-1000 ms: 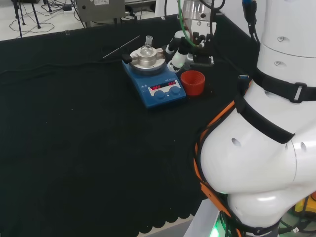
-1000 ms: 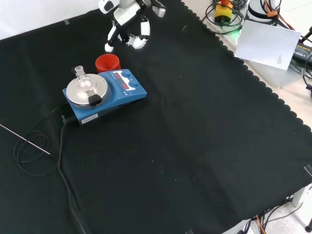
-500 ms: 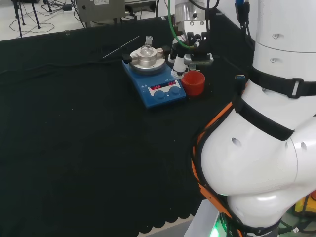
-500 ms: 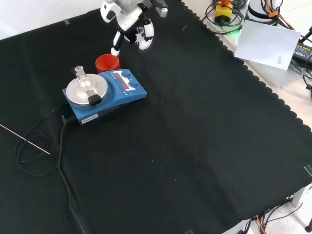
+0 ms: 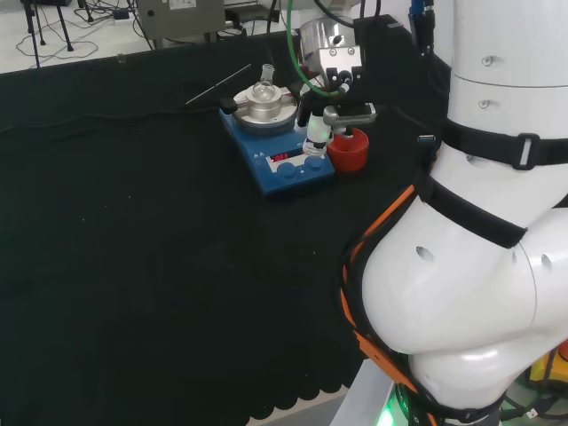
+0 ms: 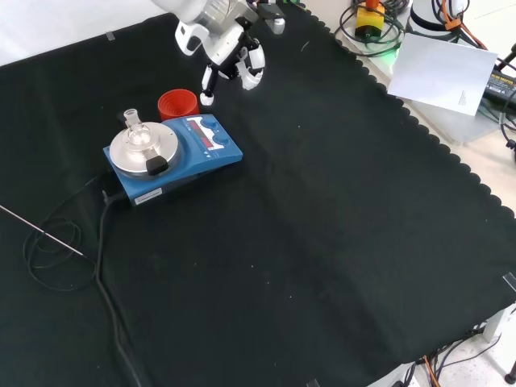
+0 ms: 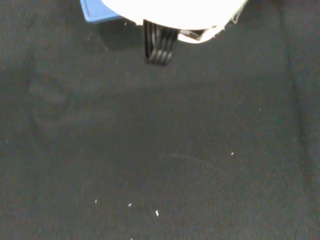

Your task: Turn on the heater.

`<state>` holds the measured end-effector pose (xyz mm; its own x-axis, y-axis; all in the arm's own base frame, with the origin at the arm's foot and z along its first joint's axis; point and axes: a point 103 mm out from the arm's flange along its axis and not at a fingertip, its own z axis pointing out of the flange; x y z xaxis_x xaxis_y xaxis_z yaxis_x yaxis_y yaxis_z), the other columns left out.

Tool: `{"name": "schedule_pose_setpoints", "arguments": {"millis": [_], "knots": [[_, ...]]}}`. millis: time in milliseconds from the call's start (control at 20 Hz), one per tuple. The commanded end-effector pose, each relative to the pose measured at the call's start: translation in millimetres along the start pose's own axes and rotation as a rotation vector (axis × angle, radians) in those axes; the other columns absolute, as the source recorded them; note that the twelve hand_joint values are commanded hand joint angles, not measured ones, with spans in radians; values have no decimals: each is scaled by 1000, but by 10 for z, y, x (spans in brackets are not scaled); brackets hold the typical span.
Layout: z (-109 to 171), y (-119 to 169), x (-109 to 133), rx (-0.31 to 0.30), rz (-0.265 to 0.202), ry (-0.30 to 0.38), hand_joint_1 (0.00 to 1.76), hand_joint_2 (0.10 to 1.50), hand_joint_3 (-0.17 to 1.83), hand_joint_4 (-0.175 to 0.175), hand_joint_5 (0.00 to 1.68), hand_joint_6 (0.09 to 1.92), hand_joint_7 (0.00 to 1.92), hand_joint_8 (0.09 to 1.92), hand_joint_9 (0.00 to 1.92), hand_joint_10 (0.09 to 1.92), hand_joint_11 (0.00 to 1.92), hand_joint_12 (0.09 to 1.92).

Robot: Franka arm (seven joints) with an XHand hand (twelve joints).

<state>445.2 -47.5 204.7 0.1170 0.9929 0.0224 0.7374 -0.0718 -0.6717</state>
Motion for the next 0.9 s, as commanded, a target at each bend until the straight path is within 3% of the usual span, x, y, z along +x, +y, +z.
{"name": "schedule_pose_setpoints", "arguments": {"millis": [50,300,900], "knots": [[55,5,76,64,-23,-37,1392,642,947,-53,331,99,1609,1317,1751,1327,1431,1281],[113,40,110,105,-28,-48,1402,623,998,-45,312,87,1616,1348,1756,1352,1414,1308],[203,136,145,133,-35,-58,1401,605,1041,-35,296,87,1621,1365,1753,1374,1403,1327]]}}
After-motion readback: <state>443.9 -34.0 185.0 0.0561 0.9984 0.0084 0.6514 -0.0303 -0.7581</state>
